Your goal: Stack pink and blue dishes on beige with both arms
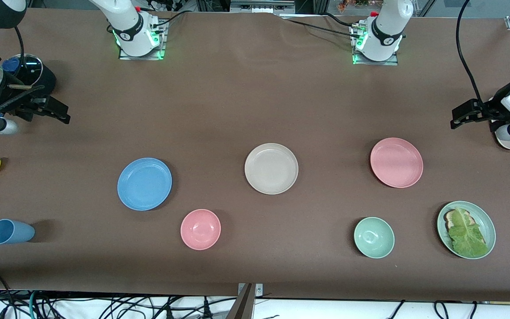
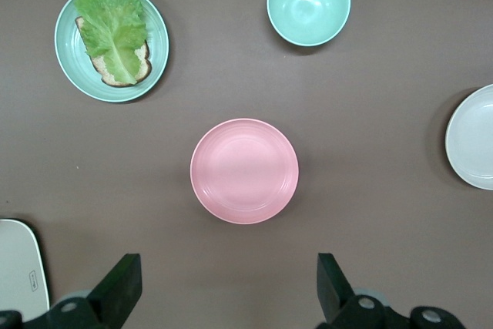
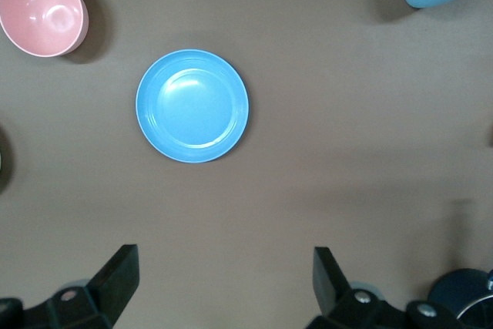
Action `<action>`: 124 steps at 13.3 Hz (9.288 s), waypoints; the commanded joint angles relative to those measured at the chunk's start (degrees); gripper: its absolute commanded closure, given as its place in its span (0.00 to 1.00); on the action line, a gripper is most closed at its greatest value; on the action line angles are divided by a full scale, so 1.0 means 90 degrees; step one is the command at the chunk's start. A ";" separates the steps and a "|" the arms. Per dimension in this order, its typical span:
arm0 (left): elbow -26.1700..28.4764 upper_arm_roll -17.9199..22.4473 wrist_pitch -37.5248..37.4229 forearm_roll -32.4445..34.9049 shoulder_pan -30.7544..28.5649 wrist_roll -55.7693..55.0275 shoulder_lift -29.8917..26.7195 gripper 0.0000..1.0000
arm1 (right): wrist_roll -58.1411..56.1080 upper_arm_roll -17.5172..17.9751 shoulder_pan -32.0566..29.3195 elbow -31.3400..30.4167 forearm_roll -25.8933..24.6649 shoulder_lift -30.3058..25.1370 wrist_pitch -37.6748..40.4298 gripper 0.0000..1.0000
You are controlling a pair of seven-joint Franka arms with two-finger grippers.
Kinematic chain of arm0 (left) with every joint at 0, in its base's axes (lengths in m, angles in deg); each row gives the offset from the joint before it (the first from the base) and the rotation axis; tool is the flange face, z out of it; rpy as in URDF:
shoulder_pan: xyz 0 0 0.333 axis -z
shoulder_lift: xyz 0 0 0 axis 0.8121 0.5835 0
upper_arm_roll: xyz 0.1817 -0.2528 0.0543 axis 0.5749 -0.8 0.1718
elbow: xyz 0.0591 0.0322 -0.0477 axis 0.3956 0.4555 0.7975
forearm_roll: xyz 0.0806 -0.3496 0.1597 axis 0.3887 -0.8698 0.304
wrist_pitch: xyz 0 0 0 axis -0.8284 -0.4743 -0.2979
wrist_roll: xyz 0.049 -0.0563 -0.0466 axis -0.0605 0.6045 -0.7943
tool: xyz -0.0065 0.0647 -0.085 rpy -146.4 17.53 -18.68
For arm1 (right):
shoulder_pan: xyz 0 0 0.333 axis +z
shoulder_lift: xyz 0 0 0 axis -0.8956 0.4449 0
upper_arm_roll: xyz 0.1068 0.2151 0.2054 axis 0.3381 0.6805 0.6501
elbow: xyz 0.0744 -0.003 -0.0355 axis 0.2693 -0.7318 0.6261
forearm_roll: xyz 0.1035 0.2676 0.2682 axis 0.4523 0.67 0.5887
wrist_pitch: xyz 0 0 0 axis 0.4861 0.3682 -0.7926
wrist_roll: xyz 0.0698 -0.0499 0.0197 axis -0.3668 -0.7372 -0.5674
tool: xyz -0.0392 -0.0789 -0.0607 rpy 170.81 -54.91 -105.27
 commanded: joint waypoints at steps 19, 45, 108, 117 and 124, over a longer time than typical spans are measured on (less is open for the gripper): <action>-0.0015 0.0016 -0.0030 -0.0018 -0.0028 0.0041 0.0150 0.00 | 0.0011 0.0008 -0.0073 0.0057 0.0066 0.0070 -0.0620 0.00; 0.2532 0.0026 0.3756 0.0363 -0.1093 0.0597 0.2171 0.00 | -0.0233 0.0009 0.0025 -0.1085 0.0056 0.2364 -0.3352 0.00; -0.0464 -0.1702 0.2489 -0.0713 0.1310 -0.4881 0.3910 0.00 | -0.0751 0.0028 -0.0200 -0.1555 0.0632 0.3596 -0.5171 0.26; -0.0474 -0.1683 0.1260 -0.0458 0.0090 -0.3438 0.3510 0.00 | -0.0751 0.0106 -0.0190 -0.1555 0.0642 0.3586 -0.5132 0.70; -0.0095 -0.1460 0.0877 0.0285 -0.0712 -0.1817 0.2741 0.00 | -0.0770 0.0106 -0.0190 -0.1506 0.0632 0.3499 -0.5045 1.00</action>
